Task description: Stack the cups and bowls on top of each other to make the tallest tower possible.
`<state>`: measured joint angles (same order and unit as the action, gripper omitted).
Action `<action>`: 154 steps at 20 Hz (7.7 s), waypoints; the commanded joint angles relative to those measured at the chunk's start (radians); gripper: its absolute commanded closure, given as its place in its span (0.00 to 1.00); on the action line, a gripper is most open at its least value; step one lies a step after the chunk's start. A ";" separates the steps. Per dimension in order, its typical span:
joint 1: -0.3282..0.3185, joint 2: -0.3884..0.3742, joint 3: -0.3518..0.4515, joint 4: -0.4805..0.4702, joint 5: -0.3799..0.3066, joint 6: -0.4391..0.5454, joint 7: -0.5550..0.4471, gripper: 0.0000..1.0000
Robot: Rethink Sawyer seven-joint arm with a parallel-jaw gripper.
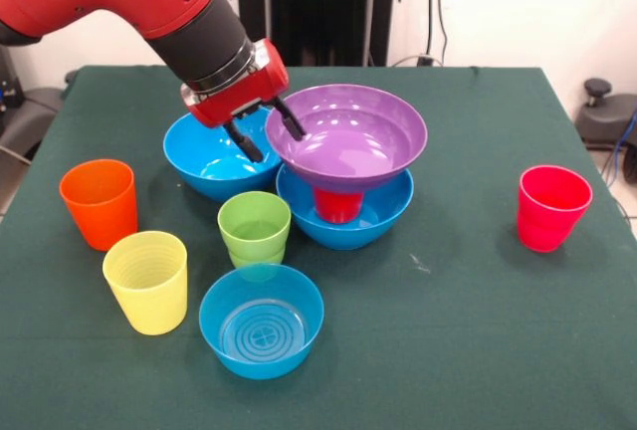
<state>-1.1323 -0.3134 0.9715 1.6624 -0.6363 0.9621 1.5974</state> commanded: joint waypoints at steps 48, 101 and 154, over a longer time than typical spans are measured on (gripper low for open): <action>0.187 -0.121 -0.148 -0.340 -0.036 0.060 -0.184 0.00; 0.336 -0.181 -0.390 -0.340 -0.125 0.193 -0.180 0.00; 0.331 -0.073 -0.419 -0.305 -0.150 -0.049 -0.069 0.00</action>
<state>-0.8350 -0.4354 0.6101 1.3466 -0.7305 0.9636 1.5974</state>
